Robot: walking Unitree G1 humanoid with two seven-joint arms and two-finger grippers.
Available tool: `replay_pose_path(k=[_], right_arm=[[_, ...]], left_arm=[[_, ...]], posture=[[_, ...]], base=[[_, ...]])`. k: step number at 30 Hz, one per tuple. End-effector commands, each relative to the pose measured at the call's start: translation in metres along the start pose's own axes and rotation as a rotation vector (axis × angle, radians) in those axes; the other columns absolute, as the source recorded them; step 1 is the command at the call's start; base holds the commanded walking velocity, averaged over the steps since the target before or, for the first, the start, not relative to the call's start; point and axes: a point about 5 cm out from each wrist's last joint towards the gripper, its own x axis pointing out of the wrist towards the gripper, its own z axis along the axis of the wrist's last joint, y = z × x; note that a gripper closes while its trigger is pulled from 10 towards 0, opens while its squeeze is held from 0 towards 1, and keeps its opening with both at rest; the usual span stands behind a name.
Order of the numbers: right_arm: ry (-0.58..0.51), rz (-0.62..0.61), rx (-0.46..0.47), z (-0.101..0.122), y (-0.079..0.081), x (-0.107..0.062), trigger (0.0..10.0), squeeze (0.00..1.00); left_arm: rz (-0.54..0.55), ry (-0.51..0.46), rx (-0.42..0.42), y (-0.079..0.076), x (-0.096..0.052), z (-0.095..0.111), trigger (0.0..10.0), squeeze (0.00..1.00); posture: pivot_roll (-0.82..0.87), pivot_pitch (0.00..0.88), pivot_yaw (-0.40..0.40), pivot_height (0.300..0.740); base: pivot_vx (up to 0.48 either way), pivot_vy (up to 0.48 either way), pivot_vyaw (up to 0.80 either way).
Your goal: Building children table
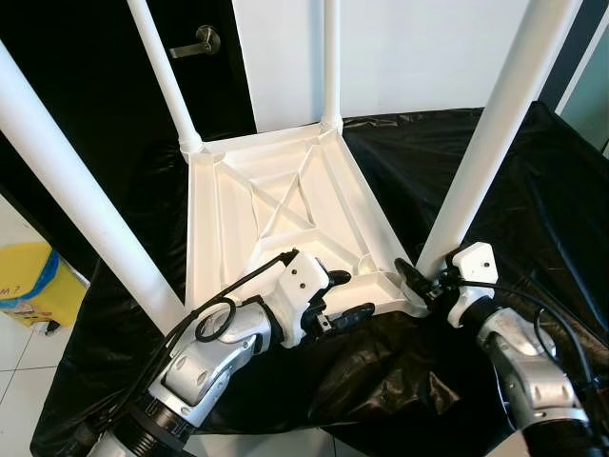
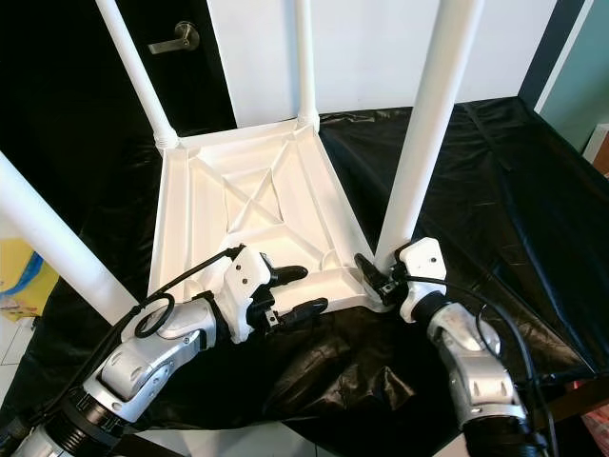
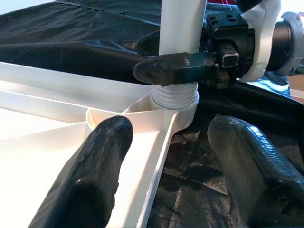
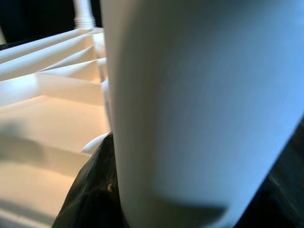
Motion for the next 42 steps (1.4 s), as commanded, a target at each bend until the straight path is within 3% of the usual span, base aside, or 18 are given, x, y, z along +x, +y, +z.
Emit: replay_pose_path(k=[1,2,6,8,15,26,37,38,39,42], right_arm=[[0.045,-0.091,0.018,-0.009,0.0,-0.005,10.0,0.0],[0.045,-0.091,0.018,-0.009,0.0,-0.005,10.0,0.0],[0.035,-0.3,0.058,-0.006,0.01,-0.005,10.0,0.0],[0.035,-0.3,0.058,-0.006,0.01,-0.005,10.0,0.0],[0.084,-0.517,0.092,-0.012,0.024,-0.005,10.0,0.0],[0.062,-0.519,0.091,-0.003,0.035,-0.003,10.0,0.0],[0.068,-0.534,0.082,-0.003,0.035,-0.007,10.0,0.0],[0.067,-0.536,0.08,-0.003,0.034,-0.007,10.0,0.8],[0.065,-0.535,0.081,-0.002,0.034,-0.008,10.0,1.0],[0.054,-0.528,0.078,0.0,0.033,-0.009,10.0,1.0]], left_arm=[[-0.166,0.013,-0.001,-0.006,-0.001,-0.002,10.0,0.0],[-0.166,0.013,-0.001,-0.006,-0.001,-0.002,10.0,0.0],[-0.143,0.003,0.003,-0.003,-0.001,0.0,10.0,0.0],[-0.143,0.003,0.003,-0.003,-0.001,0.0,10.0,0.0],[-0.124,-0.001,0.006,-0.002,0.0,0.0,10.0,0.0],[-0.105,-0.025,-0.004,0.0,0.002,0.003,10.0,0.0],[-0.109,-0.019,0.004,0.002,0.002,0.003,10.0,0.0],[-0.109,-0.017,0.004,0.003,0.002,0.002,10.0,0.0],[-0.109,-0.017,0.004,0.003,0.002,0.002,10.0,0.0],[-0.112,-0.019,0.004,0.003,0.003,0.003,10.0,0.0]], posture=[[-0.19,0.01,0.043,0.74],[-0.19,0.01,0.043,0.74],[-0.19,0.021,0.037,0.74],[-0.19,0.021,0.037,0.74],[-0.18,0.028,0.018,0.74],[-0.19,0.038,0.032,0.74],[-0.21,0.042,0.036,0.74],[-0.21,0.043,0.037,0.74],[-0.21,0.043,0.037,0.74],[-0.21,0.041,0.04,0.74]], base=[[0.0,0.0,0.0],[0.0,0.0,0.0],[0.0,0.0,0.0],[0.0,0.0,0.0],[0.0,0.0,0.0],[0.0,0.0,0.0],[0.0,0.0,0.0],[0.0,0.0,0.0],[0.0,0.0,0.0],[0.0,0.0,0.0]])
